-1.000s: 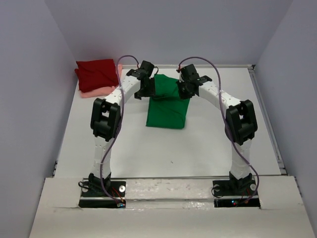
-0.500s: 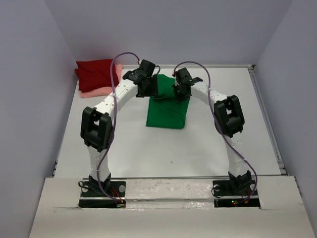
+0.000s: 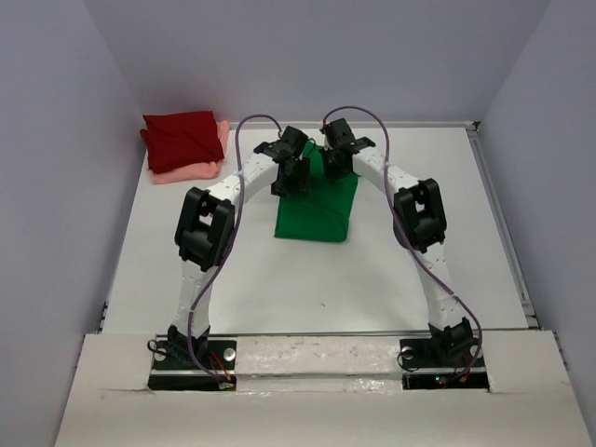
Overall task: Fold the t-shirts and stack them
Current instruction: Fold the folded rectangular tshirt in 1/3 of the way, then grab one side of the 2/3 rectangular tshirt with both arms
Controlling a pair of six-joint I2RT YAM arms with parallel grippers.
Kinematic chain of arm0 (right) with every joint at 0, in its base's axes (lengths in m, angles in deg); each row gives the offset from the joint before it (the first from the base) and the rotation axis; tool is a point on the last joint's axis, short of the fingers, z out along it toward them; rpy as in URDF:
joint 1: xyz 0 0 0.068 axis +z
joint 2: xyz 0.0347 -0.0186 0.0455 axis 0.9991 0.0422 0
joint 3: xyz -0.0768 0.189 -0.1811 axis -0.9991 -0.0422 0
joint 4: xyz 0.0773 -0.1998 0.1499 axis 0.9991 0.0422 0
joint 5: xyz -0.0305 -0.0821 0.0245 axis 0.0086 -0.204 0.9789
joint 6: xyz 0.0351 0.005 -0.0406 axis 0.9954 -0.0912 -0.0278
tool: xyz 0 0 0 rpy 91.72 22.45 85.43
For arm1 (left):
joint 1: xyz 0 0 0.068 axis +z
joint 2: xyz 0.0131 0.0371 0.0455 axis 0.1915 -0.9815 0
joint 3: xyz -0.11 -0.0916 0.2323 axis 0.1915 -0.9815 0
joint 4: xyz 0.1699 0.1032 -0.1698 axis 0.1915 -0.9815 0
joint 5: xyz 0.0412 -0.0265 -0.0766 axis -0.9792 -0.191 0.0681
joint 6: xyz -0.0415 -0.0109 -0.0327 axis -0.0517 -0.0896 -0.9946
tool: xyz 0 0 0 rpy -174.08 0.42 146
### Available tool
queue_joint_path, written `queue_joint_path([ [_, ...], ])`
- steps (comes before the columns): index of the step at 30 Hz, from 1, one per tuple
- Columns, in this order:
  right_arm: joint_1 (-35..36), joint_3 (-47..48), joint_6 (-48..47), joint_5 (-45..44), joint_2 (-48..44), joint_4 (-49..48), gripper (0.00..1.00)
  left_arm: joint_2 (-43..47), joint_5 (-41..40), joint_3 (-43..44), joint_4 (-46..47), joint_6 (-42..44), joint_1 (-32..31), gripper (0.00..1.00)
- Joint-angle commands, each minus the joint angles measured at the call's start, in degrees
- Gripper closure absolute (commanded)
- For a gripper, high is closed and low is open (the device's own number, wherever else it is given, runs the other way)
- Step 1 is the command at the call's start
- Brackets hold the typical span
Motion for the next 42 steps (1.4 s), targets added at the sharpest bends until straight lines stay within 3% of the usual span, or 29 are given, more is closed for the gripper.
queue_joint_path([
  [1,-0.42,5.0,0.07,0.05,3.66,2.69,1.0,-0.36,0.75,6.33,-0.87,0.18,-0.28,0.33],
  [10,-1.74,5.8,-0.63,-0.29,5.69,2.25,1.0,-5.28,2.58,14.93,-3.86,0.71,-0.28,0.33],
  [15,-1.74,2.38,-2.12,-3.89,-0.88,0.85,1.0,-5.73,2.16,16.36,-4.48,0.62,-0.37,0.33],
  [22,-1.22,-4.65,-1.69,-11.28,-13.81,0.84,1.0,-2.4,-0.48,11.53,-3.78,0.62,-0.54,0.33],
  [26,-0.69,-16.05,-0.11,-13.39,-24.17,1.54,0.59,3.74,-6.17,4.25,-3.25,0.79,-0.89,0.32],
  [30,-0.69,-26.06,5.41,-9.81,-30.95,4.27,0.5,7.88,-10.14,-0.68,-5.89,0.62,-0.89,0.32],
  [34,0.37,-43.82,7.8,3.02,-41.49,-3.09,0.39,16.32,-10.33,-13.94,-2.82,1.06,-0.28,0.3],
  [36,0.37,-50.42,8.68,6.79,-46.16,-5.56,0.36,18.95,-6.83,-18.34,-0.54,1.5,1.21,0.28],
  [42,0.37,-66.7,13.52,18.67,-53.37,-14.17,0.36,25.55,17.07,-33.55,10.19,4.84,10.87,0.28],
])
